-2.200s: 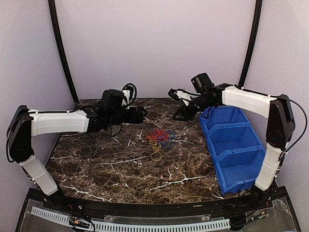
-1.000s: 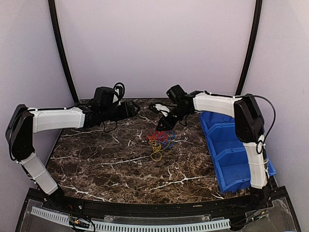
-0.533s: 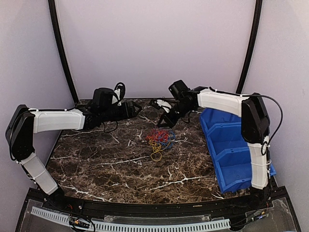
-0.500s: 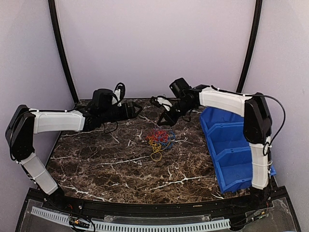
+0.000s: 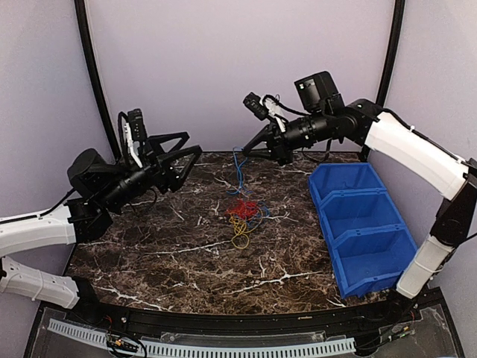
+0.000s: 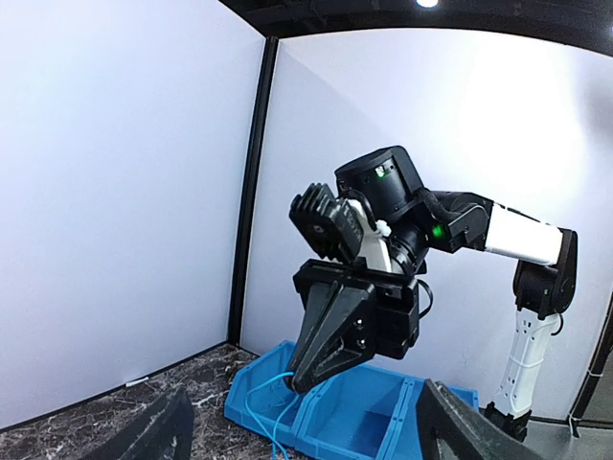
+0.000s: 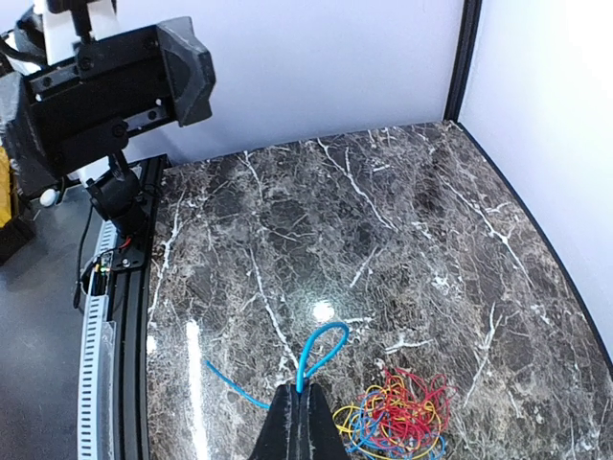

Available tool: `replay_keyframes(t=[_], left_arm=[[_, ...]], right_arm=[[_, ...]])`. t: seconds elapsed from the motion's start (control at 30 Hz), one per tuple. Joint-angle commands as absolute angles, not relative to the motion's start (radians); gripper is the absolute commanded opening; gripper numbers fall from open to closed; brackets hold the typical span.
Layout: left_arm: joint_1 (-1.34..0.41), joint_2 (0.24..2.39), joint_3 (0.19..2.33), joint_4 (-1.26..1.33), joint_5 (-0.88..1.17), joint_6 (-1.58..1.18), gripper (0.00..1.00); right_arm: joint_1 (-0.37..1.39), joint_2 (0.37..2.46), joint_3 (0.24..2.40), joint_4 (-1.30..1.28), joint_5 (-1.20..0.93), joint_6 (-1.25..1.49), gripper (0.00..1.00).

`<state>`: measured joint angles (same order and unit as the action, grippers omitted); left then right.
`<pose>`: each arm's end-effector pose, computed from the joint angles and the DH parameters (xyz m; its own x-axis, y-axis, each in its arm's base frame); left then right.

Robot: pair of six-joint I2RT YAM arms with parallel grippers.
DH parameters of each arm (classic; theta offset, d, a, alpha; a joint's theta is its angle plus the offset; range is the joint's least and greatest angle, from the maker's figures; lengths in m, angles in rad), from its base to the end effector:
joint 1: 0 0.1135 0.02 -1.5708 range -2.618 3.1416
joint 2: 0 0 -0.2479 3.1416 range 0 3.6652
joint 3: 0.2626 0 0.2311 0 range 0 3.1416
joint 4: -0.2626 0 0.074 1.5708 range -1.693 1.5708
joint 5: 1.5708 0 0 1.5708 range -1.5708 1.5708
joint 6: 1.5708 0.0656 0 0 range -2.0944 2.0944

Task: Untangle the cables

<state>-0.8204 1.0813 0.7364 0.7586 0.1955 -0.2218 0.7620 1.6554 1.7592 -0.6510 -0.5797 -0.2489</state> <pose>0.1683 -0.1992 0.3689 0.0829 -0.4054 -0.9104 0.8785 0.4610 -0.1252 0.2405 0.2792 0.3762 -0.1392 -0.4177 -0.8979 -0.9805 0.1851 0.0659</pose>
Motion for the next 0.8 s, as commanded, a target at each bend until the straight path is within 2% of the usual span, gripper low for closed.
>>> replay_keyframes(t=[0.0, 0.23, 0.33, 0.4, 0.47, 0.53, 0.6, 0.77], left_arm=[[-0.876, 1.091, 0.631, 0.887, 0.097, -0.208, 0.85], [-0.951, 1.290, 0.704, 0.988, 0.059, -0.089, 0.86], [-0.952, 1.400, 0.782, 1.018, 0.059, -0.044, 0.82], [-0.951, 1.495, 0.844, 1.010, 0.032, -0.028, 0.71], [-0.951, 1.611, 0.880, 1.046, -0.005, -0.015, 0.55], [-0.949, 1.665, 0.909, 1.090, -0.048, -0.008, 0.48], [-0.944, 1.760, 0.955, 1.085, -0.075, -0.009, 0.34], [-0.917, 1.893, 1.038, 1.086, -0.105, -0.057, 0.29]], right_arm=[[0.785, 1.637, 1.770, -0.643, -0.586, -0.243, 0.00], [0.795, 1.664, 1.835, -0.658, -0.609, -0.239, 0.00], [0.796, 1.665, 1.848, -0.665, -0.604, -0.246, 0.00], [0.796, 1.658, 1.854, -0.670, -0.608, -0.251, 0.00], [0.796, 1.642, 1.857, -0.674, -0.608, -0.260, 0.00], [0.797, 1.621, 1.860, -0.675, -0.596, -0.269, 0.00], [0.795, 1.599, 1.859, -0.676, -0.573, -0.277, 0.00], [0.793, 1.547, 1.913, -0.688, -0.558, -0.299, 0.00]])
